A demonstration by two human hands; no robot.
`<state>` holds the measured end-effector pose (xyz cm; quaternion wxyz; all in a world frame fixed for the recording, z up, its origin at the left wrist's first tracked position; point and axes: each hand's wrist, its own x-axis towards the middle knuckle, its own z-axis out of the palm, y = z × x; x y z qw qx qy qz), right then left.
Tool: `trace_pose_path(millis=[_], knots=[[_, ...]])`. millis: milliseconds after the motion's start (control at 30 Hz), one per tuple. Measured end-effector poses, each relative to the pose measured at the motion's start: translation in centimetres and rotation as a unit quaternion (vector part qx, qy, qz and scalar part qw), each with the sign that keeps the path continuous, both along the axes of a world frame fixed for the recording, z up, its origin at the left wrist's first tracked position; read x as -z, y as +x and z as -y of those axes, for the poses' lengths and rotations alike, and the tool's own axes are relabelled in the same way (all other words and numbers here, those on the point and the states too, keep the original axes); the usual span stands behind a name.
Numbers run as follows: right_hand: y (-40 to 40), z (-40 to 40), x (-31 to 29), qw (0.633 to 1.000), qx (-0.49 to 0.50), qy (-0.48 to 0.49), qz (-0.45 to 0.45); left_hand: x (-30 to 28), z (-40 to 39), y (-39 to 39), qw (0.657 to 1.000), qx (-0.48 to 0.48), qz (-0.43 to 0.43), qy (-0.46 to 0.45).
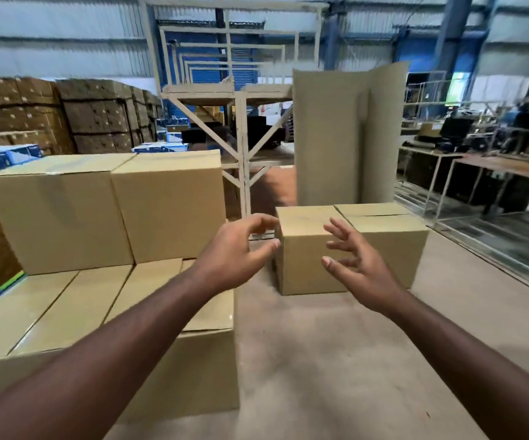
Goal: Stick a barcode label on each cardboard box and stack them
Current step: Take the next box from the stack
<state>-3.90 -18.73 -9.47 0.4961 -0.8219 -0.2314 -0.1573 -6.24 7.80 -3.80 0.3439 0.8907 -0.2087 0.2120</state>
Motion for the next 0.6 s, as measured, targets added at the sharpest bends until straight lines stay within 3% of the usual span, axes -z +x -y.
trace_pose_path(millis=[200,433,600], knots=[[6.2,6.6,3.6,0.995,0.057,-0.030,-0.080,4.5,8.5,7.7,0.995,-0.045,-0.086,0.020],[16.6,9.2,7.5,0.963,0.056,-0.238,-0.117,11.9,13.2,17.3,0.970,-0.157,-0.177,0.058],[23.5,9.6,8.9,0.916,0.062,-0.385,-0.095,13.7,14.3,23.6,0.957,-0.152,-0.211,0.127]])
